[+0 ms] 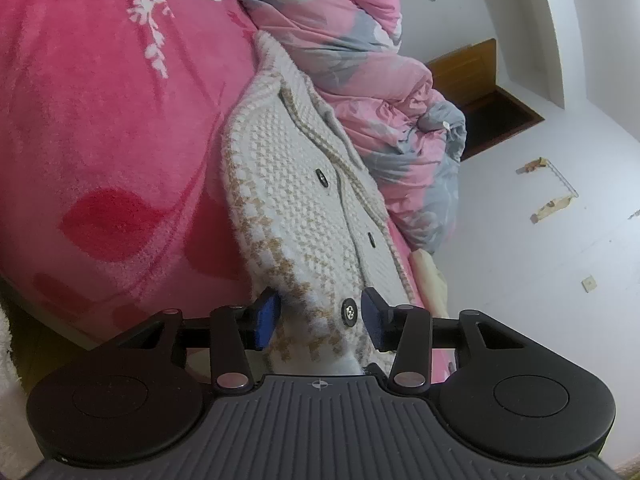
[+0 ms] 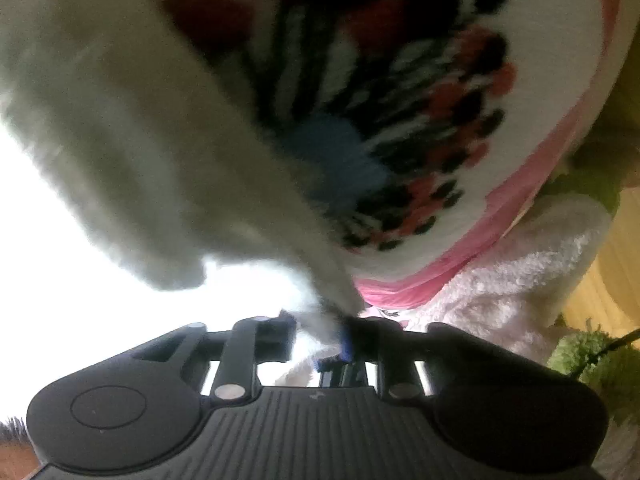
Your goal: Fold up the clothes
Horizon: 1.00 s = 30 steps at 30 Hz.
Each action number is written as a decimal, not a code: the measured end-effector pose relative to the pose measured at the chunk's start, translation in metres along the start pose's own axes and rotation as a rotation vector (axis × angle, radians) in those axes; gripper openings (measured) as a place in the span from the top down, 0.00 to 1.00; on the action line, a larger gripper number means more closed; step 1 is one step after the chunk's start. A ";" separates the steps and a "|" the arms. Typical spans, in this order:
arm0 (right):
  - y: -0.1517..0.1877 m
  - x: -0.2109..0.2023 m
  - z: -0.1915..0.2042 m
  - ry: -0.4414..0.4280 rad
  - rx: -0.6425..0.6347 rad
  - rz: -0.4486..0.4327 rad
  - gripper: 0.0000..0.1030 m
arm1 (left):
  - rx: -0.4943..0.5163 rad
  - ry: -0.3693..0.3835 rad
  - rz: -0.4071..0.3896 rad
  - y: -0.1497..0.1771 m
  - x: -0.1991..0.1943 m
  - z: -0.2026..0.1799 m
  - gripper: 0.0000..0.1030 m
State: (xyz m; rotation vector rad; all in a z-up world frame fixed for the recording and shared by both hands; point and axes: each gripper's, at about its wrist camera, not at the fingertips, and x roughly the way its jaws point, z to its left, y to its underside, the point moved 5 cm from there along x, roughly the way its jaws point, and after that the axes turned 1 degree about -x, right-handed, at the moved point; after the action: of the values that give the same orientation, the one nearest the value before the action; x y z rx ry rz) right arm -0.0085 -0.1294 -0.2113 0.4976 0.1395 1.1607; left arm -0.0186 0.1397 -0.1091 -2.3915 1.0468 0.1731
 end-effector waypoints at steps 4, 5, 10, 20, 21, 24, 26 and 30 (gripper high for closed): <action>0.002 0.001 0.010 0.011 -0.056 0.003 0.90 | -0.038 -0.011 -0.001 -0.003 0.002 0.006 0.42; 0.003 0.001 0.013 0.011 -0.071 0.006 0.90 | -0.050 -0.014 -0.001 -0.004 0.002 0.007 0.38; 0.006 0.001 0.026 0.005 -0.129 0.015 0.92 | -0.085 -0.017 0.014 -0.010 0.009 0.013 0.34; 0.009 0.003 0.055 0.001 -0.246 0.041 0.93 | -0.146 0.047 0.106 -0.015 0.037 0.018 0.34; 0.009 0.003 0.058 0.001 -0.255 0.042 0.93 | -0.155 0.054 0.115 -0.016 0.039 0.019 0.34; 0.008 0.005 0.063 -0.003 -0.269 0.047 0.93 | -0.164 0.067 0.141 -0.016 0.045 0.020 0.34; 0.007 0.007 0.065 -0.004 -0.273 0.050 0.93 | -0.171 0.073 0.155 -0.015 0.048 0.020 0.34; 0.005 0.010 0.071 0.011 -0.298 0.056 0.93 | -0.171 0.078 0.175 -0.012 0.053 0.019 0.35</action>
State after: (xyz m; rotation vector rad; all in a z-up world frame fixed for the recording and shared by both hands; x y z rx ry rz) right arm 0.0170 -0.1406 -0.1453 0.2326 -0.0393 1.2148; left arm 0.0286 0.1218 -0.1367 -2.4732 1.3268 0.2413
